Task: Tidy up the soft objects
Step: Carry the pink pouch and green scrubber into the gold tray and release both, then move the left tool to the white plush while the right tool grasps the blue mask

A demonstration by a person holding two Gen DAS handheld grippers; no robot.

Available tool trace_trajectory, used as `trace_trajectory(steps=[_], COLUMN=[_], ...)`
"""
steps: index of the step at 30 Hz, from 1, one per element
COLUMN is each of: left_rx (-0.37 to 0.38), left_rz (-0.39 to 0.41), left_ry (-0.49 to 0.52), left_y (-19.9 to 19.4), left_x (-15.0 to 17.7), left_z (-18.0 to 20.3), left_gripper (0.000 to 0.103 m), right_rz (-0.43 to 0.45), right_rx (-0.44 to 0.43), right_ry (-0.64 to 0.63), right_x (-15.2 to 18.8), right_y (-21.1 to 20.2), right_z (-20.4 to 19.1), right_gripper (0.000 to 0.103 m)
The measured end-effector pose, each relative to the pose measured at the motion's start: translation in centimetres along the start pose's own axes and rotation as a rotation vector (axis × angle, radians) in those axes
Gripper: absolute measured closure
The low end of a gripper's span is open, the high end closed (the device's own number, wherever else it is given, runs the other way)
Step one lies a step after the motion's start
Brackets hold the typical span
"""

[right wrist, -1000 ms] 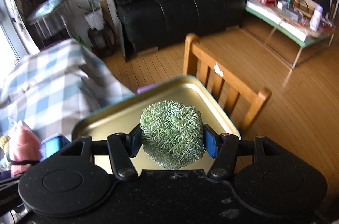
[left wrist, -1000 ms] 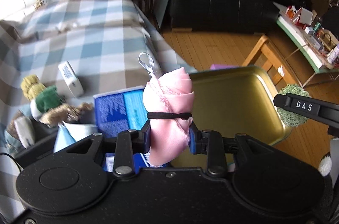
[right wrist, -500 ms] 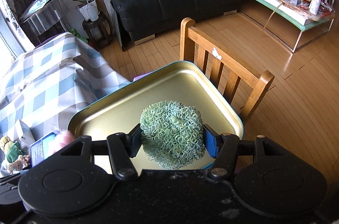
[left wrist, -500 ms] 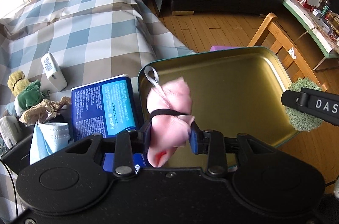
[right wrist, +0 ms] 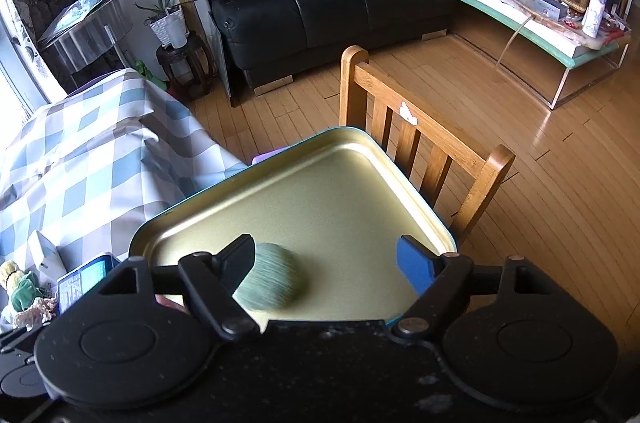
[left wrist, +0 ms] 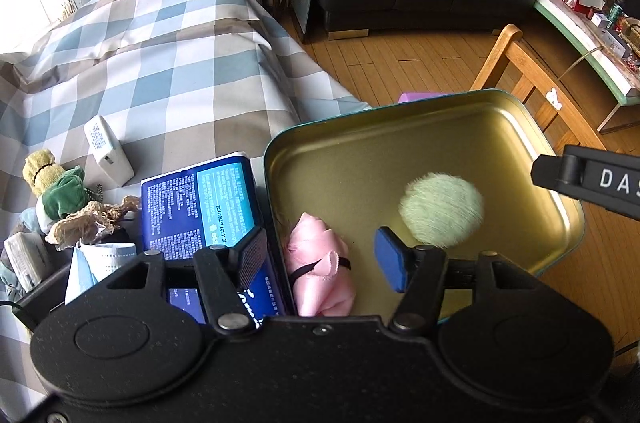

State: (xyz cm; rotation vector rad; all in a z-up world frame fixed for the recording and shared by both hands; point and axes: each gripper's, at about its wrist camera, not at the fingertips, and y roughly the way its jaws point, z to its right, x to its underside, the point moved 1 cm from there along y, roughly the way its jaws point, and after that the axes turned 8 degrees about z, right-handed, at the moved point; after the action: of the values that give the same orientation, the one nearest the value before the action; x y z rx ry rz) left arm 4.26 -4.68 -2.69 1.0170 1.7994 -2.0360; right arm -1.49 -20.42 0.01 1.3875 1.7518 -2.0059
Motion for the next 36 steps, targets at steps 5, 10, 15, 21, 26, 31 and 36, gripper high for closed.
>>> trace_trajectory(steps=[5,10,15,21,26,31,36], left_rx=[-0.006,-0.009,-0.015,-0.045,-0.088,-0.152,-0.216], left_rz=[0.009,0.017,0.025,0.055,0.081,0.101,0.095], left_ry=[0.001,-0.002,-0.014,-0.033,-0.063,-0.109,-0.177], left_y=[-0.3,-0.8,-1.4,-3.1,-4.9,-6.5,-7.4], left_x=[0.0,0.1,0.1,0.3,0.6,1.3,2.6], left_z=[-0.2,-0.6,-1.4,-3.8,-7.2,-11.5,-15.9], left_gripper=[0.046,0.045,0.042,0.041,0.039,0.037,0.037], right_rz=[-0.005,-0.007,0.003,0.018,0.054,0.091,0.132], right_rx=[0.002,0.006,0.000,-0.010,-0.031,-0.080,-0.134], right_ry=[0.004,0.004,0.009,0.003,-0.022,-0.049,-0.091], right_x=[0.1,0.2,0.2,0.4,0.6,0.9,1.6], right_y=[0.1,0.2,0.1,-0.1,-0.7,-1.8,-3.2], right_z=[0.0,-0.1,-0.1,-0.4,-1.1,-2.0,-3.3], right_gripper=[0.025,0.025,0.024,0.023,0.022,0.021,0.019])
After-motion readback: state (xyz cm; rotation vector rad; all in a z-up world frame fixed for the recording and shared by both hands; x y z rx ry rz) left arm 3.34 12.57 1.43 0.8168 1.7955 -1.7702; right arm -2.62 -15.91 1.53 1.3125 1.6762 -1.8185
